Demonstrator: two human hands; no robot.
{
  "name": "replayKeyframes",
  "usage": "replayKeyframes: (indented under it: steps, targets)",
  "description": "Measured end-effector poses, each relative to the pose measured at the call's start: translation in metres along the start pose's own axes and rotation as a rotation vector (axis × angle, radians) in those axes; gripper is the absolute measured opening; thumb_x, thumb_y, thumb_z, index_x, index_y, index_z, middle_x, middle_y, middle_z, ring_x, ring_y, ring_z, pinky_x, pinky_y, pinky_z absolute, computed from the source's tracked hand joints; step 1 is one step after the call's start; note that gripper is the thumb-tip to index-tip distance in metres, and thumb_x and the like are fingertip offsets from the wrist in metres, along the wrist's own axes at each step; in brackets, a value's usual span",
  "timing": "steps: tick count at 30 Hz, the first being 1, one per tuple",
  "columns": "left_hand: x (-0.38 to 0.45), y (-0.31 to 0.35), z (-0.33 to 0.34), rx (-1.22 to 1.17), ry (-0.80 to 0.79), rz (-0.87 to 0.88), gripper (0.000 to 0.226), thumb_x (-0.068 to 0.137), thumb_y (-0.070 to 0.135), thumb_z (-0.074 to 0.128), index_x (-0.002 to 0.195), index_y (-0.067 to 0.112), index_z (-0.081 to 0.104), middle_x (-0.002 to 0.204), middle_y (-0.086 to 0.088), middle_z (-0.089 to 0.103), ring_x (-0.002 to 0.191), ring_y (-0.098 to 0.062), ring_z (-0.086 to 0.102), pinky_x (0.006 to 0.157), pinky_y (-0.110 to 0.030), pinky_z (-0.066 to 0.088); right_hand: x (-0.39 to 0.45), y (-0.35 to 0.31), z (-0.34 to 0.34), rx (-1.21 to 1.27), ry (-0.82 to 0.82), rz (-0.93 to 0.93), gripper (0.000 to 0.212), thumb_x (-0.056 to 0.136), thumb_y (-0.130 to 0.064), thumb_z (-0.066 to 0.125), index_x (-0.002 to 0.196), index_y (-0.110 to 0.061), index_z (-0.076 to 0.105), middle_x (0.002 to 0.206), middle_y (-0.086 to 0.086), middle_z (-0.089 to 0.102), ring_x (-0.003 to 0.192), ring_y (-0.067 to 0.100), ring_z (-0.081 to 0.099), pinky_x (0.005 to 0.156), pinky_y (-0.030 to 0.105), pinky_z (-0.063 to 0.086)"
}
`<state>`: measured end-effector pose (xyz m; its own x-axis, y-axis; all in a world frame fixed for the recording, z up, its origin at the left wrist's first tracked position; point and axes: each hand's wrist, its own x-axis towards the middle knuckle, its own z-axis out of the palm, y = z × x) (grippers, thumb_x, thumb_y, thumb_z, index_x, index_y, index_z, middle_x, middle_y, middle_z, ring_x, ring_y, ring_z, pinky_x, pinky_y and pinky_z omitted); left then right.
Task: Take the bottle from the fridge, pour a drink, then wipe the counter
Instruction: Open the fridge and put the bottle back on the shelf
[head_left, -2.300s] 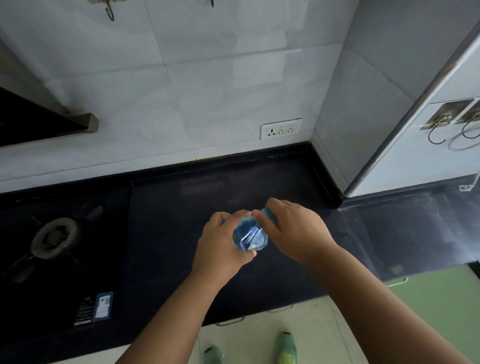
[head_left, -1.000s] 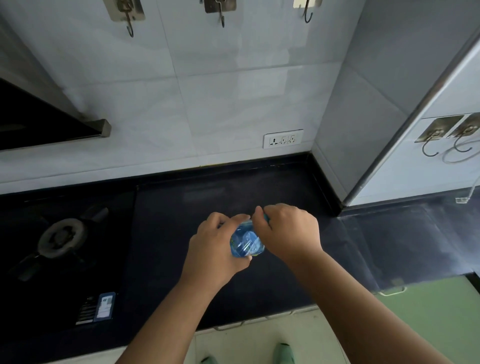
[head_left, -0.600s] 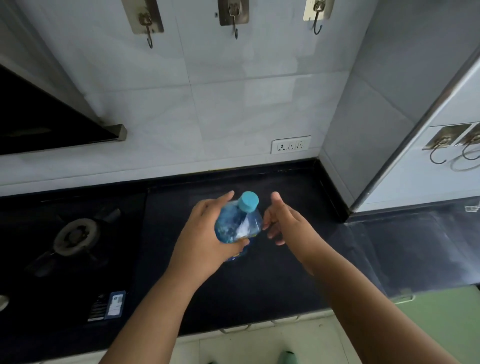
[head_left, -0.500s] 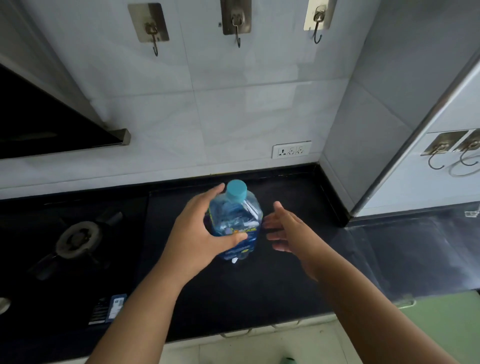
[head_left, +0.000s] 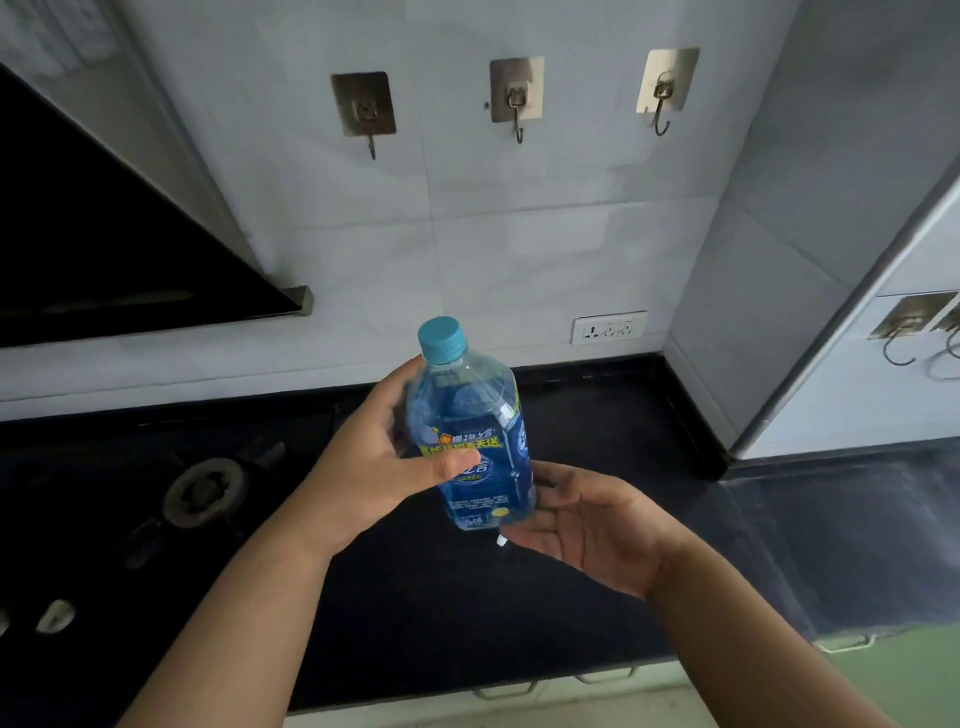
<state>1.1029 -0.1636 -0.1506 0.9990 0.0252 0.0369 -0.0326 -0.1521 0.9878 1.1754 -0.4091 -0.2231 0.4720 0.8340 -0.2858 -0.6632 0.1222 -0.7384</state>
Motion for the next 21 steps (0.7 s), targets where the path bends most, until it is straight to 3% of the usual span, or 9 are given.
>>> replayKeyframes:
  steps: [3, 8, 17, 21]
  targets:
    - [-0.013, 0.001, -0.008, 0.03, 0.008, -0.026, 0.074, 0.08, 0.01, 0.089, 0.143, 0.02, 0.053, 0.134, -0.006, 0.069, 0.126, -0.026, 0.066, 0.107, -0.055, 0.052, 0.007, 0.005, 0.013, -0.047, -0.043, 0.018, 0.054, 0.094, -0.013, 0.054, 0.148, -0.007, 0.054, 0.152, 0.026, 0.051, 0.135, 0.035, 0.052, 0.123, 0.048, 0.035]
    - [-0.034, 0.004, -0.017, 0.065, 0.119, -0.049, 0.074, 0.077, 0.013, 0.092, 0.141, 0.024, 0.057, 0.133, -0.003, 0.07, 0.125, -0.024, 0.066, 0.106, -0.056, 0.053, 0.024, 0.015, 0.028, -0.099, -0.057, 0.068, 0.049, 0.103, -0.029, 0.056, 0.147, -0.008, 0.056, 0.149, 0.022, 0.056, 0.143, 0.04, 0.047, 0.122, 0.05, 0.035]
    - [-0.102, 0.023, -0.008, 0.075, 0.497, -0.115, 0.073, 0.074, 0.011, 0.089, 0.138, 0.026, 0.058, 0.127, 0.003, 0.073, 0.12, -0.017, 0.069, 0.101, -0.045, 0.058, 0.054, 0.006, 0.056, -0.203, -0.296, 0.27, 0.049, 0.104, -0.031, 0.056, 0.147, -0.008, 0.055, 0.147, 0.02, 0.058, 0.138, 0.035, 0.055, 0.117, 0.044, 0.044]
    - [-0.145, 0.028, 0.004, 0.084, 0.681, -0.158, 0.075, 0.074, 0.013, 0.091, 0.14, 0.026, 0.056, 0.128, 0.002, 0.073, 0.12, -0.018, 0.07, 0.101, -0.048, 0.058, 0.064, 0.016, 0.073, -0.244, -0.423, 0.383, 0.048, 0.104, -0.031, 0.056, 0.146, -0.009, 0.057, 0.148, 0.02, 0.058, 0.139, 0.036, 0.055, 0.118, 0.047, 0.042]
